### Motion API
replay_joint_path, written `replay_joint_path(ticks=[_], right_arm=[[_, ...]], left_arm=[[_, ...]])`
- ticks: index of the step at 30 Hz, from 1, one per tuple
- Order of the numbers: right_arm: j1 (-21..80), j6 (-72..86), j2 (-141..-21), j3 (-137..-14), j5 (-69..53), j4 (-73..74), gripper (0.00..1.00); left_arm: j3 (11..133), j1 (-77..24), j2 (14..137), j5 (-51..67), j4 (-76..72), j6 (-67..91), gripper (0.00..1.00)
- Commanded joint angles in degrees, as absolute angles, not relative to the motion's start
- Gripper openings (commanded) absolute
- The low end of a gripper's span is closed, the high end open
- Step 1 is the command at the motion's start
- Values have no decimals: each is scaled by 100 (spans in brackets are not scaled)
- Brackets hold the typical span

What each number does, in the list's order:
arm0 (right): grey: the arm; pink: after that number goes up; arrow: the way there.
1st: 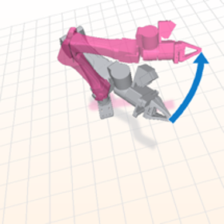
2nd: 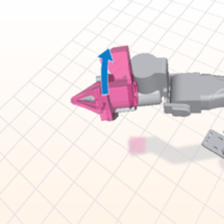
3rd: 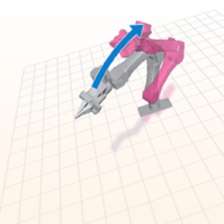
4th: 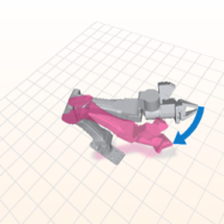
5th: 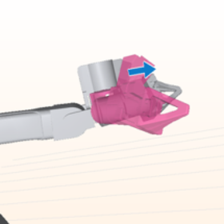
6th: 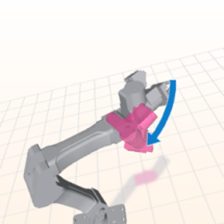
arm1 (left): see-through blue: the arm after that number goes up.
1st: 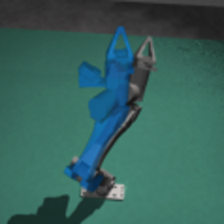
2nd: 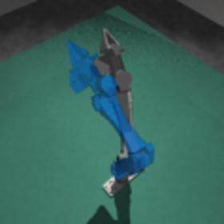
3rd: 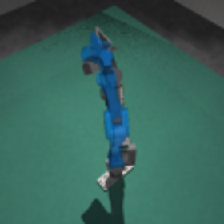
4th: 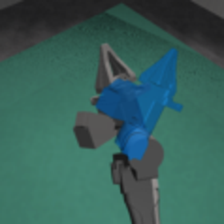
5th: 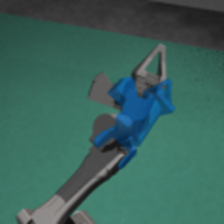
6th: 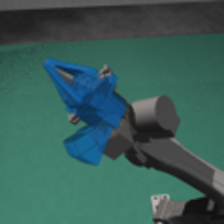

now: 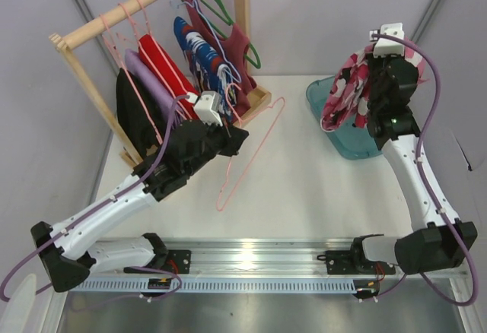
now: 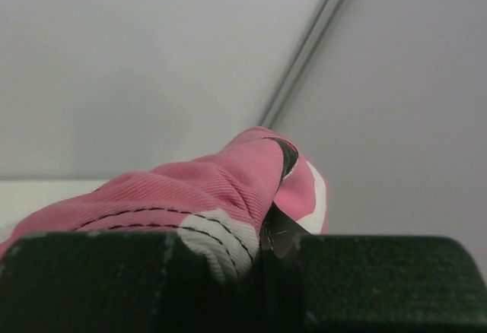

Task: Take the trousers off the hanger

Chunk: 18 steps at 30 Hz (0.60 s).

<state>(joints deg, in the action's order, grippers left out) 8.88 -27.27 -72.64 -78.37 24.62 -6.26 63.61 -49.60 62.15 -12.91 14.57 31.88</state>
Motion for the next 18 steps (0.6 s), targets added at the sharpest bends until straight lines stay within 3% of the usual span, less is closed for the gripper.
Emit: replay_joint_path(ticks=[1,18], right_arm=[[599,-3216,-7260,-7797,2549,-1670,0],[53,-4623,-7664,-7550,2865,-1873,0]], left_arm=[[6346,-4966,6012,-1081,1063,2900,0],[6056,-4931,6021,-518,861,2689,0]])
